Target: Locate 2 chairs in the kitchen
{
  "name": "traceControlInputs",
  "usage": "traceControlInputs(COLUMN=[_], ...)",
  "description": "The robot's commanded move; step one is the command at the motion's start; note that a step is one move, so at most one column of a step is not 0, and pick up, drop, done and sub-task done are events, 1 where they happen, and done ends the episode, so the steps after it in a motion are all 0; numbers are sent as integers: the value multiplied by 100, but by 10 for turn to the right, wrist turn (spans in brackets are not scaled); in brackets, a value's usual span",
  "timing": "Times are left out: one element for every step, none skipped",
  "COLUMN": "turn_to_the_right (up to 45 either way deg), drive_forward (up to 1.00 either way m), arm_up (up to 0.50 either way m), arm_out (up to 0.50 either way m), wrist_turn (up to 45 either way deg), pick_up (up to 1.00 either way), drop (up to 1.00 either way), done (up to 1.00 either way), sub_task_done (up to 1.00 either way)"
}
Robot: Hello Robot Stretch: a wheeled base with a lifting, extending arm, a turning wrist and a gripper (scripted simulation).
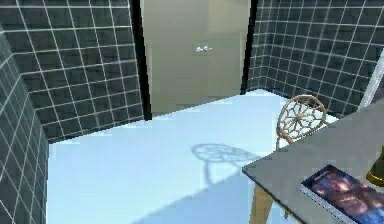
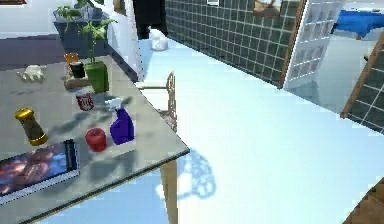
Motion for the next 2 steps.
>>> traceControlInputs(turn_to_the_right=[0, 450], drive_forward=[40, 0], arm_up=[0, 0], arm_out=[0, 0], wrist_turn=[0, 0], pick_up=[0, 0], drop=[0, 0], done=[0, 0], sub_task_done=[0, 0])
